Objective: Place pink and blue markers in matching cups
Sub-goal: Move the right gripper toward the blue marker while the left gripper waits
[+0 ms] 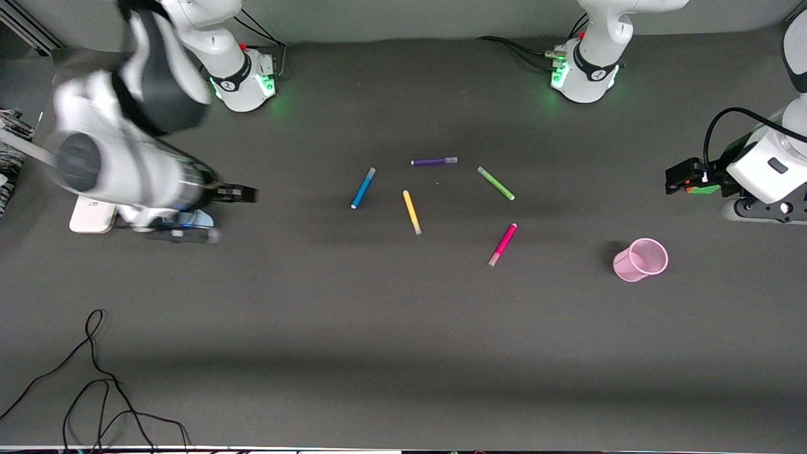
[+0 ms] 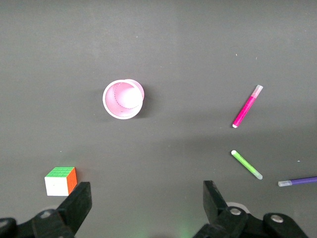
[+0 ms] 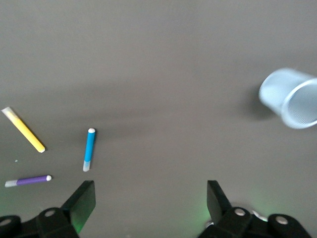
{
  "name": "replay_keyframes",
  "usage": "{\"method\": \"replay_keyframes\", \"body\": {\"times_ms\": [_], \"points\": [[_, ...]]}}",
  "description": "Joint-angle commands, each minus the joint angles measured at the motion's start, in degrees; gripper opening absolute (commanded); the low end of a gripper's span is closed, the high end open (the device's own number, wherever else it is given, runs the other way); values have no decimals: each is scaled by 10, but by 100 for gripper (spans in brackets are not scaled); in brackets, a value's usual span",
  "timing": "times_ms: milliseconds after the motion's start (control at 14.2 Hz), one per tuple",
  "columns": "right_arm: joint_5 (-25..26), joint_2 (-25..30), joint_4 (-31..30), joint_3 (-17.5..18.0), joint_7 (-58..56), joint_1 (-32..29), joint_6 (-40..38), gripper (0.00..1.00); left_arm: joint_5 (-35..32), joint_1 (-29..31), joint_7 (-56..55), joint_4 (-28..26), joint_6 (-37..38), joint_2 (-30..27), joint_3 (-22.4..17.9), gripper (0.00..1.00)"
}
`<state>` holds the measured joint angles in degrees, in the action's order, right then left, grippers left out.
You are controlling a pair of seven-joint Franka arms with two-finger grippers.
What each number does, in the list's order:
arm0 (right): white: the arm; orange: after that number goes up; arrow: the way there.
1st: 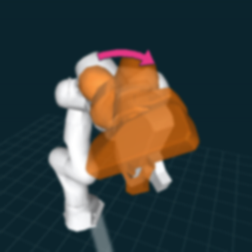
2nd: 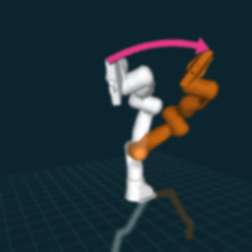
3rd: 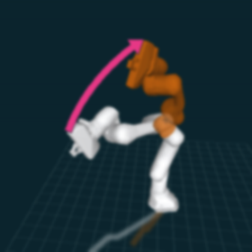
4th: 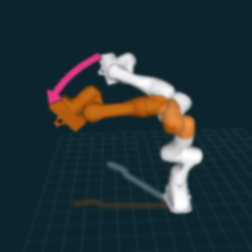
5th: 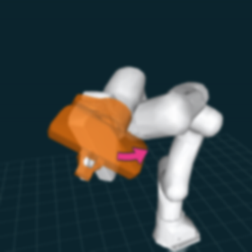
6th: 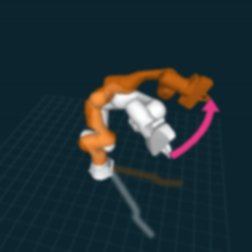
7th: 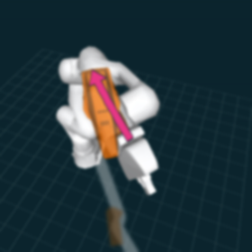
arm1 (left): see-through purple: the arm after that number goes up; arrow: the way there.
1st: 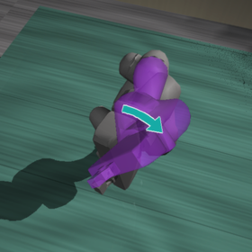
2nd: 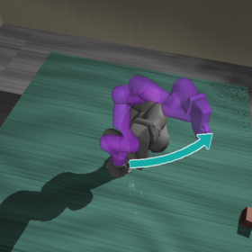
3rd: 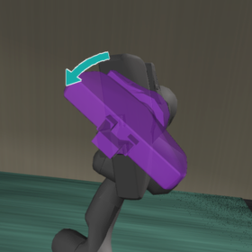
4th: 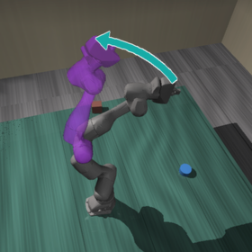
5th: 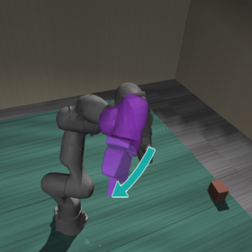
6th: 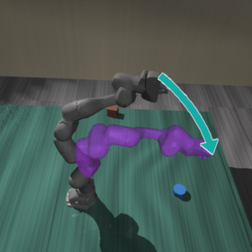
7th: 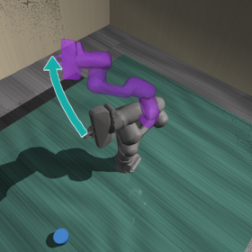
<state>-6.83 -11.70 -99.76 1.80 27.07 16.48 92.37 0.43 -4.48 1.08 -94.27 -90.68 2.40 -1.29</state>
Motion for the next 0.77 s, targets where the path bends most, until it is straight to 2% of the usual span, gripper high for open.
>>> {"method": "replay_keyframes", "body": {"times_ms": [0, 211, 352, 704], "points": [[-40, -69, 11, 26, 94, 17, 0, 100, -8, 13, -12, 0, 1, -3, 24, 100], [-142, -129, 0, 30, 99, 33, 41, 100, -3, -5, -33, 0, 11, -10, 31, 100], [-151, -151, -25, 36, 136, 46, 113, 100, -2, -31, -71, -4, 9, -6, 44, 100], [-154, -211, -60, 62, 178, 62, 217, 100, 28, -84, -97, -40, -3, -6, 48, 100]]}}
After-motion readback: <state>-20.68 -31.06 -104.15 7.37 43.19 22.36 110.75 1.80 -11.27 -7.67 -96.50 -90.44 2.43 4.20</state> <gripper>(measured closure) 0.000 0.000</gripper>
